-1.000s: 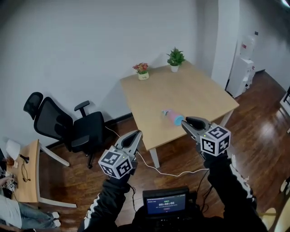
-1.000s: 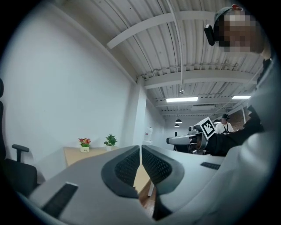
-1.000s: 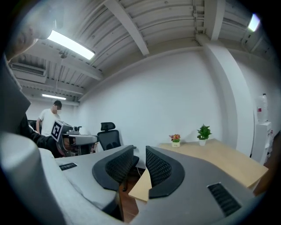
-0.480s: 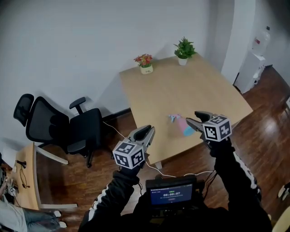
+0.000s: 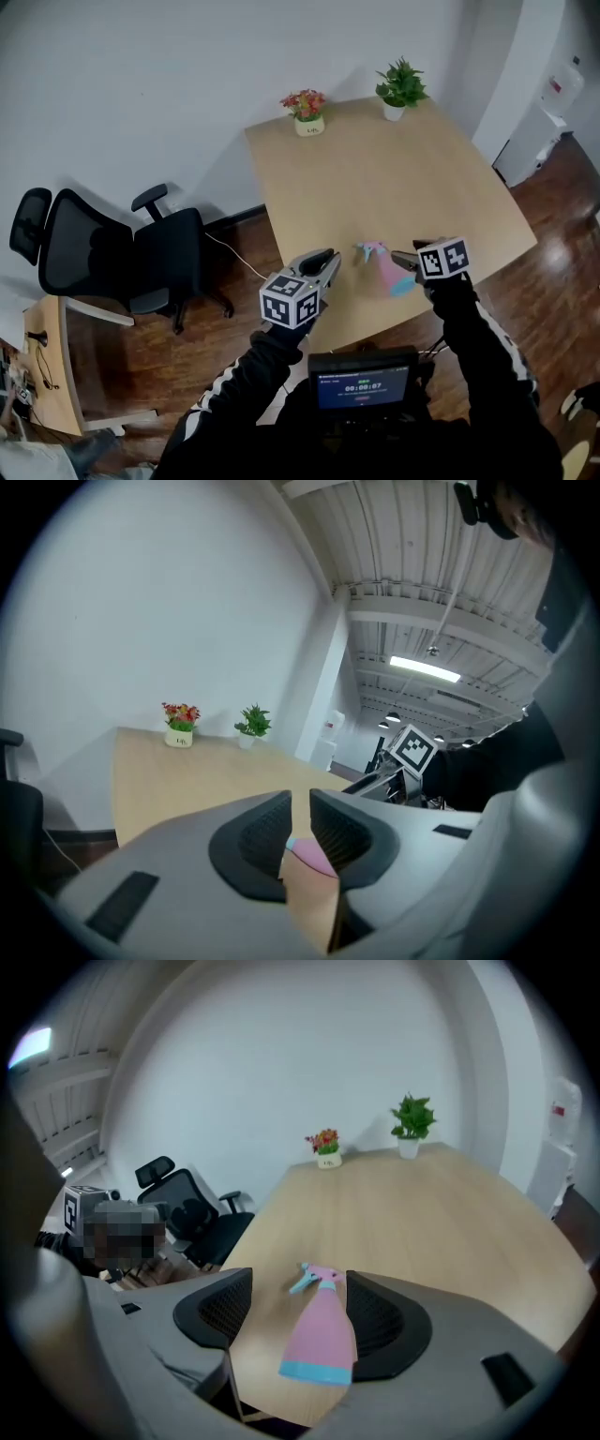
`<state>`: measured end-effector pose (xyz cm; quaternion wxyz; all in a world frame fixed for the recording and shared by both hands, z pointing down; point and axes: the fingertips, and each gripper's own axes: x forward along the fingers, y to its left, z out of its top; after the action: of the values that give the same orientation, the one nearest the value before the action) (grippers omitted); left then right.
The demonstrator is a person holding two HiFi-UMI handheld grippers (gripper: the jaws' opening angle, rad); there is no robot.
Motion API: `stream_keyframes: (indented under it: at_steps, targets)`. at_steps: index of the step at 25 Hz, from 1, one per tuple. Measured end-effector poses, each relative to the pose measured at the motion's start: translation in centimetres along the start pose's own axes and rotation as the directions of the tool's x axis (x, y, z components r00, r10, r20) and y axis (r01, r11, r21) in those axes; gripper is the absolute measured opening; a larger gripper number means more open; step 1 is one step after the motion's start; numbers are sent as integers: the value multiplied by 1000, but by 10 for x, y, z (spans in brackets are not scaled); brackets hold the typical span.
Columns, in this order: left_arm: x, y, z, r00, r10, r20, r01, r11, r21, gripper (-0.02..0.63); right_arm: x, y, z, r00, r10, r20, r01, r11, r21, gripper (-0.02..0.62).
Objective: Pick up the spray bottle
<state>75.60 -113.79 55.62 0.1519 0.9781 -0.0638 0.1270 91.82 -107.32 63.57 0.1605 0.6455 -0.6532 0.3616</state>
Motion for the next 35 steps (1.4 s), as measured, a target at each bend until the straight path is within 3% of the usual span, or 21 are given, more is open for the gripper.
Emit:
stream_keyframes:
  at_steps: [5, 11, 12, 14, 20, 30, 35]
  targets:
    - [52, 17, -7, 997, 50, -50, -53, 997, -62, 75, 47, -48, -27, 981, 27, -190, -25, 1000, 13, 313]
    - [110, 36, -18, 989, 85, -119, -94, 993, -75, 75, 75, -88, -25, 956, 33, -290, -34, 999, 2, 311]
    - [119, 36, -24, 987, 79, -142, -90, 993, -73, 75, 79, -91, -27, 949, 41, -313, -42, 999, 6, 310]
    - [136, 38, -40, 980, 70, -188, -86, 993, -76, 84, 92, -94, -34, 932, 58, -359, -56, 998, 16, 373]
    - [164, 53, -67, 968, 85, -236, -115, 987, -115, 84, 123, -106, -61, 879, 48, -475, -49, 999, 11, 373]
    - [159, 70, -78, 968, 83, -235, -123, 979, -162, 84, 144, -91, -76, 853, 51, -519, -61, 998, -2, 376]
    - [156, 67, -79, 969, 75, -234, -115, 980, -164, 84, 143, -91, -77, 854, 77, -515, -80, 997, 16, 376]
